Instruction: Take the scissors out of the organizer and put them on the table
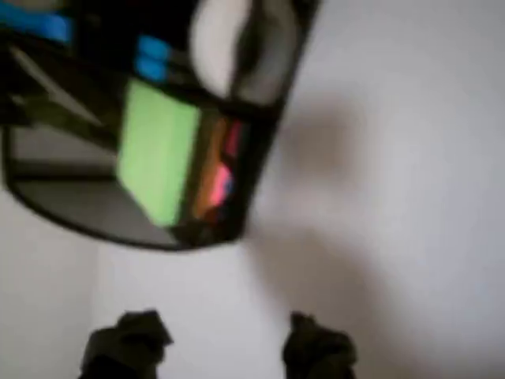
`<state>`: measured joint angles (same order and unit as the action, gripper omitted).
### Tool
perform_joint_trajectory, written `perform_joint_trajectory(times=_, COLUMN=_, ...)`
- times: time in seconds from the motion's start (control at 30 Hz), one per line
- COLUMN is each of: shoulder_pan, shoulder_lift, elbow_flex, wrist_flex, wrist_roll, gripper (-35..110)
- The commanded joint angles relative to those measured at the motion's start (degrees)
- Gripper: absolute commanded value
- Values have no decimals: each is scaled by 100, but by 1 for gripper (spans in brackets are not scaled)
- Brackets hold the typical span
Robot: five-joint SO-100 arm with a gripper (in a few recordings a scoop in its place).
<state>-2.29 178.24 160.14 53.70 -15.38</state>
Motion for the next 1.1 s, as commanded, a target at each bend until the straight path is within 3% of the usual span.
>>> perform_joint_trajectory(times=0.0, shoulder_pan=185, shoulder_lift=-3639, elbow_flex=-3946, wrist_flex=-835, wrist_roll=404, gripper=23)
perform_joint_trajectory(times=0.23, shoulder_pan=352, shoulder_lift=-5862, elbow_flex=-6047, wrist_flex=-1784, wrist_roll=1046, gripper=37)
perform_joint_trajectory(times=0.57, shoulder_pan=527, shoulder_lift=-8534, elbow_flex=-8561, wrist_flex=-2109, wrist_roll=1600, gripper=37)
perform_joint_trajectory(times=0.87, shoulder_pan=765, shoulder_lift=-9220, elbow_flex=-8824, wrist_flex=-2927, wrist_roll=1679, gripper=35)
perform_joint_trajectory(times=1.07, shoulder_pan=967, shoulder_lift=-9431, elbow_flex=-8824, wrist_flex=-3305, wrist_roll=2030, gripper=21)
